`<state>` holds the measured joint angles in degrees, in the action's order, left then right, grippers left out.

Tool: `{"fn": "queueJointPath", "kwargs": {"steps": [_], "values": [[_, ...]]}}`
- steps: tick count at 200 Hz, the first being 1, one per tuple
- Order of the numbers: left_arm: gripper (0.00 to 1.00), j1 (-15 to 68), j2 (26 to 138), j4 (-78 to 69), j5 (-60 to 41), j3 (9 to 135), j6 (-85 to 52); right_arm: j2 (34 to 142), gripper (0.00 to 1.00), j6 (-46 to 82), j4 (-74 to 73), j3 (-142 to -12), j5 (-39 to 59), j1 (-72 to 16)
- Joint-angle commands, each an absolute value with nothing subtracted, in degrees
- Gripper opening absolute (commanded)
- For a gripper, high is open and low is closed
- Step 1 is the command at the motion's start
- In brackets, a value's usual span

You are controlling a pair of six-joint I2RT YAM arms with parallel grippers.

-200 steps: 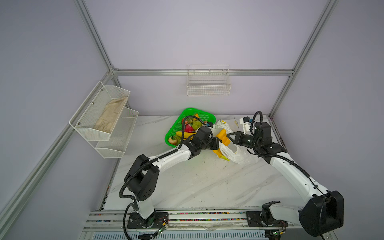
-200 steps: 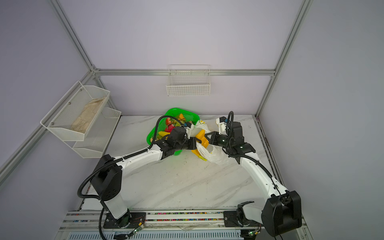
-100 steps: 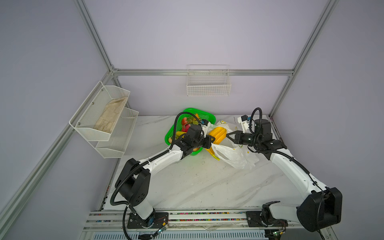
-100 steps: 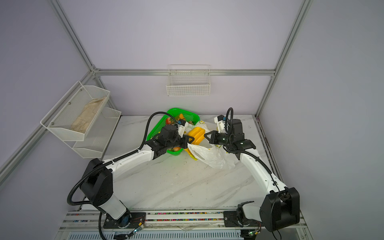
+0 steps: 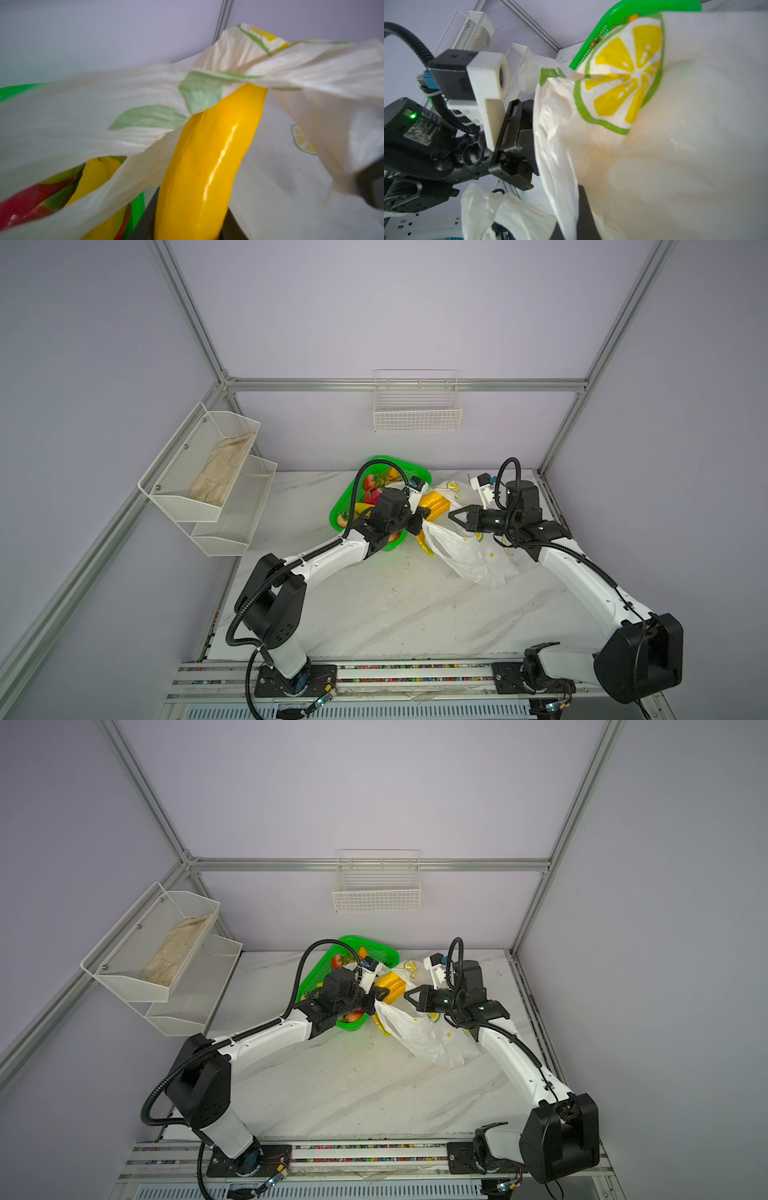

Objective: Place the fake fruits into the plastic bag and tie a complex knot
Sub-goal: 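Push the banana down into the bag while the right gripper holds it open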

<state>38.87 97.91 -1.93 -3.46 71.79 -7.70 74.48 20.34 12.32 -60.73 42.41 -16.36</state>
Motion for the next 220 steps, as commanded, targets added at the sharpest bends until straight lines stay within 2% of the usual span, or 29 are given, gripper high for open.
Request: {"fn": "queueJointPath", "kwargs": {"steps": [1, 33, 47, 91, 113, 149, 184, 220], "values": [[0.13, 40.52, 99.87, -6.58, -1.19, 76.95, -6.63, 75.41, 0.0, 22.13, 9.43, -59.96, 42.93, -17.47], [0.13, 42.66, 102.14, -6.43, -7.11, 77.26, -3.13, 74.45, 0.0, 23.81, 9.18, -60.36, 36.03, -17.47], [0.13, 42.95, 102.73, -5.99, -10.94, 76.95, -0.77, 74.73, 0.0, 25.68, 8.15, -60.79, 35.93, -17.44], [0.14, 42.91, 100.35, -8.92, -21.41, 72.62, 5.04, 77.3, 0.0, 17.37, 17.45, -65.24, 33.7, -17.42], [0.16, 42.15, 98.97, -15.05, -22.33, 69.02, 1.34, 76.93, 0.0, 15.32, 20.2, -65.51, 31.86, -17.47], [0.2, 42.01, 101.72, -18.98, -21.52, 69.05, -0.7, 75.91, 0.0, 16.03, 18.37, -63.76, 37.29, -17.46], [0.2, 42.06, 104.87, -19.52, -17.54, 69.44, -0.75, 74.01, 0.0, 21.32, 14.43, -61.52, 39.37, -17.12], [0.2, 42.1, 104.4, -18.7, -19.63, 67.4, 2.62, 73.24, 0.0, 28.71, 6.61, -55.96, 41.72, -16.81]]}}
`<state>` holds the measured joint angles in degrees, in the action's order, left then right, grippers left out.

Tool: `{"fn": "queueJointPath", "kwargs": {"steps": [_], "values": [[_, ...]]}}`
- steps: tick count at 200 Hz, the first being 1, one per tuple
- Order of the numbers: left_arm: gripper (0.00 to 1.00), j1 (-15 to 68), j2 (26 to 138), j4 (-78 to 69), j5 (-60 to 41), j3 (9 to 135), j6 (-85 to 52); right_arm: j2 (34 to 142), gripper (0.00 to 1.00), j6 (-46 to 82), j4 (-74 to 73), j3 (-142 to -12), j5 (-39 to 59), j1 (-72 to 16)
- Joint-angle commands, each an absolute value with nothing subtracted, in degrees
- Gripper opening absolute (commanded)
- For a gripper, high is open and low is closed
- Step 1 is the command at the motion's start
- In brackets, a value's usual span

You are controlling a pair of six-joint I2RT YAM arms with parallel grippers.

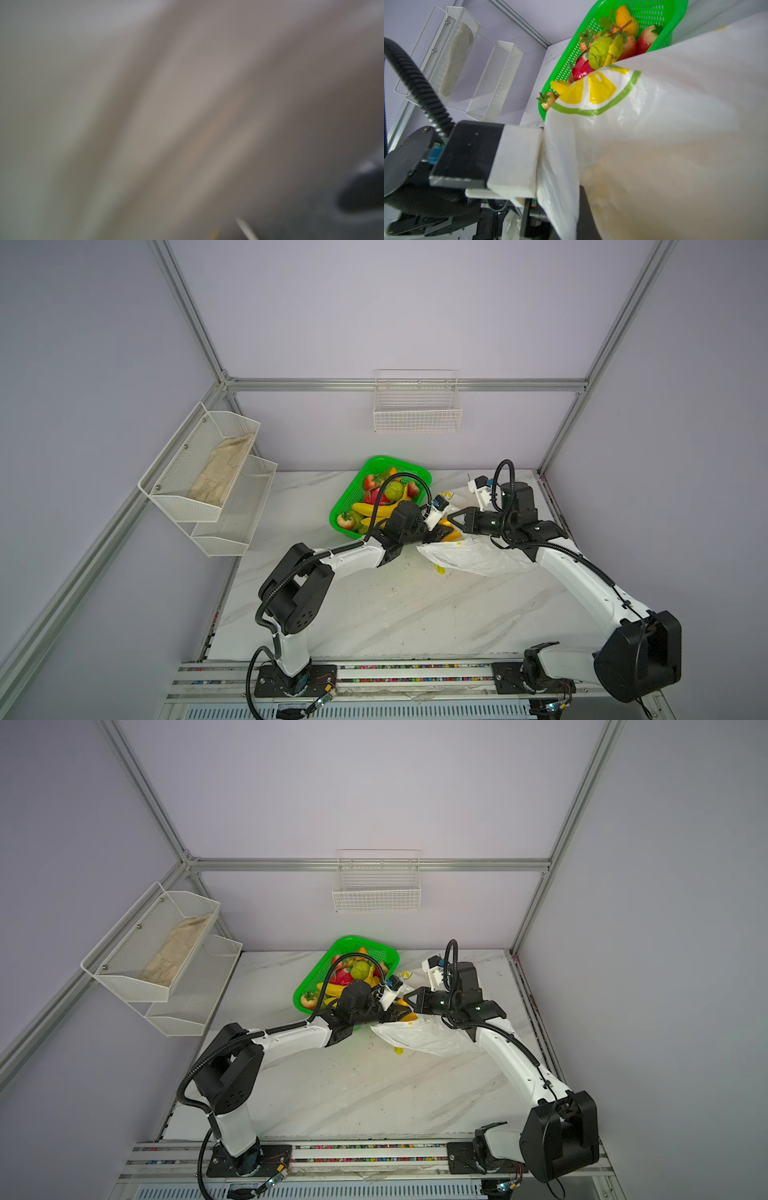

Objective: Place the fake fruits into the plastic bag and tie a complex knot
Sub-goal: 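Push the banana down into the bag while the right gripper holds it open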

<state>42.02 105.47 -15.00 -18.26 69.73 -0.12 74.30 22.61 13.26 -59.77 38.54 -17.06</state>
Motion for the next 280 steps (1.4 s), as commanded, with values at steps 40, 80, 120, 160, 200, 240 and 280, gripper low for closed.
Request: {"fn": "queueJointPath", "kwargs": {"steps": [40, 80, 120, 160, 200, 240, 280], "values": [[0.19, 42.1, 99.28, -7.22, -18.75, 65.56, 15.37, 73.56, 0.0, 31.59, 4.91, -53.99, 42.41, -16.83], [0.15, 42.15, 94.66, -5.56, -16.91, 61.51, 29.24, 76.39, 0.0, 21.26, 16.63, -57.58, 43.37, -17.76], [0.15, 42.45, 95.08, 0.19, -20.58, 64.68, 40.24, 76.83, 0.0, 23.1, 17.71, -57.39, 48.19, -17.64], [0.16, 42.56, 95.98, 3.86, -22.09, 67.0, 48.06, 76.38, 0.0, 33.29, 9.74, -56.11, 53.25, -17.56], [0.18, 42.63, 96.19, -0.82, -24.0, 66.73, 48.01, 75.64, 0.0, 40.6, 6.61, -56.12, 54.06, -17.57], [0.18, 42.63, 97.28, -16.87, -17.54, 62.8, 38.21, 74.8, 0.0, 43.16, 6.43, -54.88, 51.86, -17.14], [0.18, 42.54, 99.97, -30.12, -10.58, 61.11, 30.98, 73.89, 0.0, 46.96, 1.31, -52.69, 51.59, -17.31]]}}
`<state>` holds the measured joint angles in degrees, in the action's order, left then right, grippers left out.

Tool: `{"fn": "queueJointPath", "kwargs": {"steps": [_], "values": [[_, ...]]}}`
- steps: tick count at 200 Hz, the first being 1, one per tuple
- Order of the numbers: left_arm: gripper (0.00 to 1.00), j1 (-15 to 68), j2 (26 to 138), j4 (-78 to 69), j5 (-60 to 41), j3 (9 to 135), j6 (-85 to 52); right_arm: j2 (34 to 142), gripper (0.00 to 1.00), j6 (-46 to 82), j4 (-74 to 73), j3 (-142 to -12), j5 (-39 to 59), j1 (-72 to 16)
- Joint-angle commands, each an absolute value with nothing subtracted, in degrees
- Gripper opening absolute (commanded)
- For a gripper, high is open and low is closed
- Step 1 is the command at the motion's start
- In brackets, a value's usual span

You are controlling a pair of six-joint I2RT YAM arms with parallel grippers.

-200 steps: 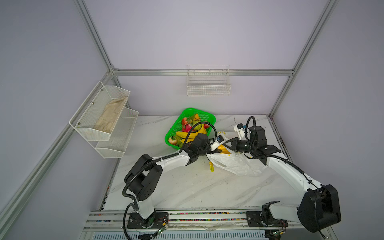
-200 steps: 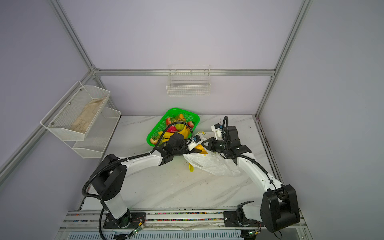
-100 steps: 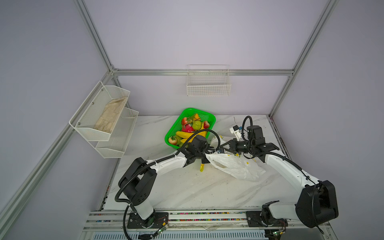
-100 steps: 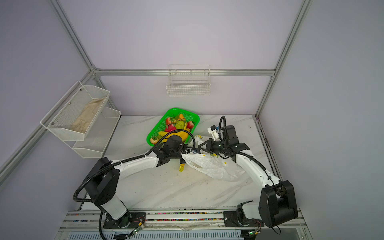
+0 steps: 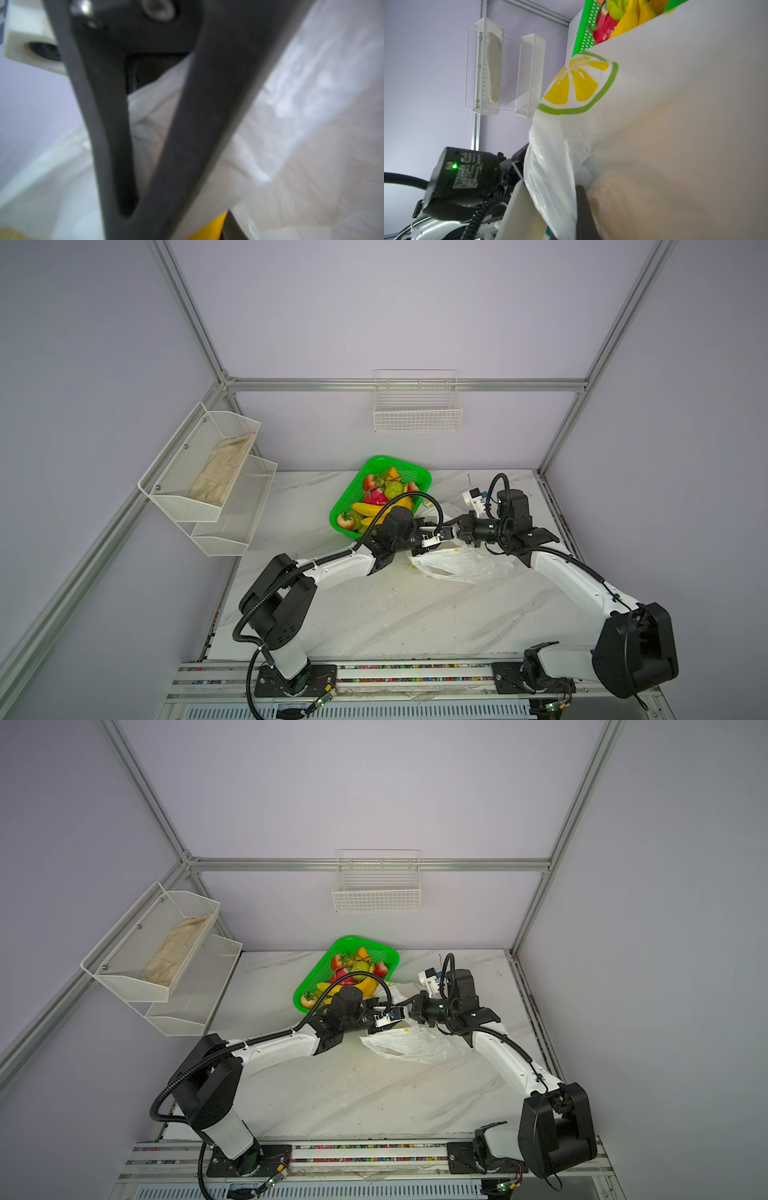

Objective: Place the fake fruits into the plastic bag and tie a complex knot
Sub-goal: 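Push the banana down into the bag while the right gripper holds it open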

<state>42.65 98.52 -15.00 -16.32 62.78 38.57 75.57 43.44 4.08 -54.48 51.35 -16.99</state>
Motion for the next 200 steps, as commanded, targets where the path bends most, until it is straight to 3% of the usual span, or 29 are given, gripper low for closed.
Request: {"fn": "queueJointPath", "kwargs": {"steps": [1, 52, 97, 134, 200], "values": [[0.18, 42.58, 100.04, -30.22, -10.56, 61.19, 30.69, 73.9, 0.0, 46.95, 1.36, -52.67, 51.59, -17.31], [0.21, 43.39, 103.58, -30.25, -12.92, 62.28, 20.48, 73.44, 0.0, 53.03, -6.78, -49.68, 52.39, -17.29], [0.27, 44.58, 107.57, -30.71, -7.76, 62.04, 17.72, 71.96, 0.0, 62.03, -15.93, -47.61, 50.94, -17.31], [0.41, 44.8, 107.9, -30.62, -5.26, 61.56, 14.5, 70.3, 0.0, 63.92, -16.47, -45.74, 47.61, -17.31], [0.56, 44.8, 104.22, -28.14, -1.2, 56.29, 13.27, 69.88, 0.0, 65.73, -18.19, -43.25, 45.09, -16.47]]}}
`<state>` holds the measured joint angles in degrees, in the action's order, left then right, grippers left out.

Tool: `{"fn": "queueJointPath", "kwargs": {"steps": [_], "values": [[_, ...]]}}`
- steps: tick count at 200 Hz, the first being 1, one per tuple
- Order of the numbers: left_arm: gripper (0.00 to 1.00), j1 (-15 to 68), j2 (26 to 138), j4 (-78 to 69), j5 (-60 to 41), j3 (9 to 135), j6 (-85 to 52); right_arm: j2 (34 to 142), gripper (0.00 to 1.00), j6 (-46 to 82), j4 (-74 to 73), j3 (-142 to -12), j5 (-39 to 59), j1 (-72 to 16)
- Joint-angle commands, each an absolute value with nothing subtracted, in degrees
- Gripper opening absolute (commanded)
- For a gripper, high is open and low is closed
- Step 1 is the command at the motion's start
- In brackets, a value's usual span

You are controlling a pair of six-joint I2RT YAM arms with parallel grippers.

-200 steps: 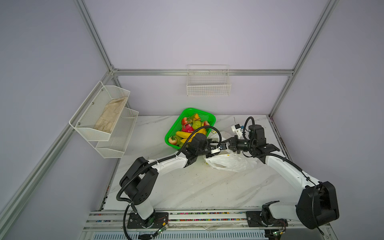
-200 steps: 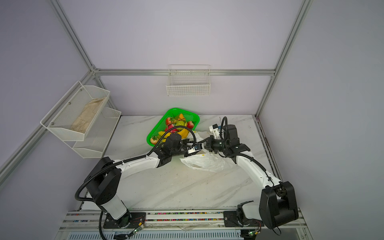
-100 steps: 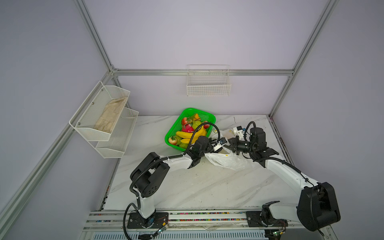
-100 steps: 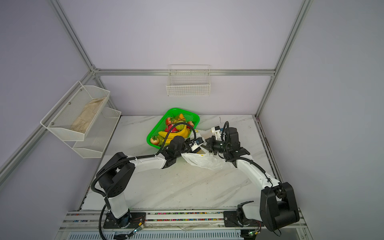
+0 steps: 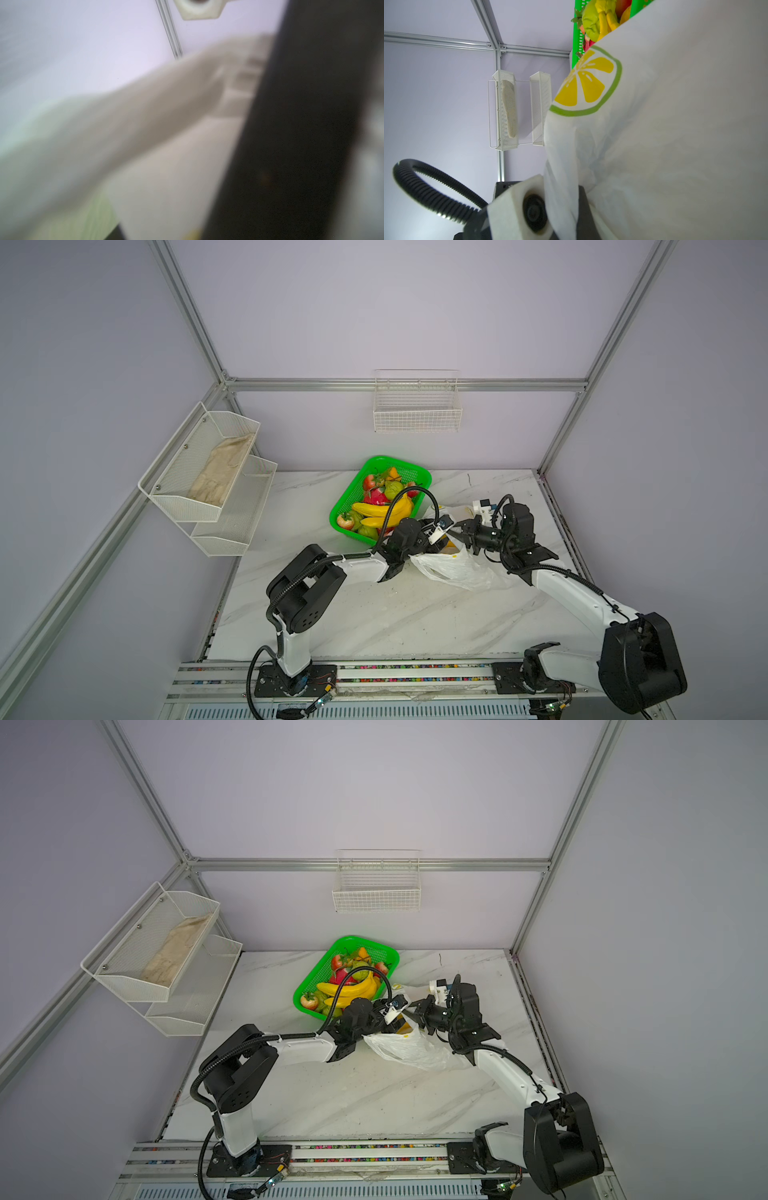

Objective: Place the fake fruits into the plastic bag and tie a complex knot
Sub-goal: 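Push the banana down into the bag while the right gripper holds it open, then open the left gripper to release the banana inside the bag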

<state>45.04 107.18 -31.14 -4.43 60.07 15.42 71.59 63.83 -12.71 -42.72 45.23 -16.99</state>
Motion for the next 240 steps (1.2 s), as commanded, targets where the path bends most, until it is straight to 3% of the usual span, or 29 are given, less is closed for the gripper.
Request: {"fn": "queueJointPath", "kwargs": {"steps": [1, 54, 129, 179, 200, 221, 240], "values": [[0.56, 44.81, 104.1, -28.0, -1.22, 56.27, 13.27, 69.88, 0.0, 65.65, -18.15, -43.2, 45.09, -16.41], [0.59, 44.82, 94.58, -16.49, -1.41, 55.19, 9.92, 70.48, 0.0, 63.45, -17.79, -41.66, 45.79, -12.32], [0.61, 44.82, 76.96, 0.78, -5.08, 54.36, -5.08, 72.0, 0.0, 58.94, -16.88, -41.65, 43.18, -11.16], [0.62, 44.86, 67.48, 3.77, -10.17, 49.9, -9.06, 72.81, 0.0, 57.15, -16.55, -42.68, 43.22, -11.16], [0.62, 44.82, 64.61, 6.48, -6.24, 49.4, -9.96, 73.5, 0.0, 56.02, -15.74, -43.5, 43.83, -11.16], [0.71, 44.83, 63.5, 9.75, -0.14, 48.49, -10.42, 73.59, 0.0, 55.6, -15.63, -43.68, 44.12, -11.07], [0.75, 44.82, 65.0, 10.57, -1.8, 48.22, -9.4, 73.59, 0.0, 55.38, -15.64, -43.74, 44.03, -11.07]]}}
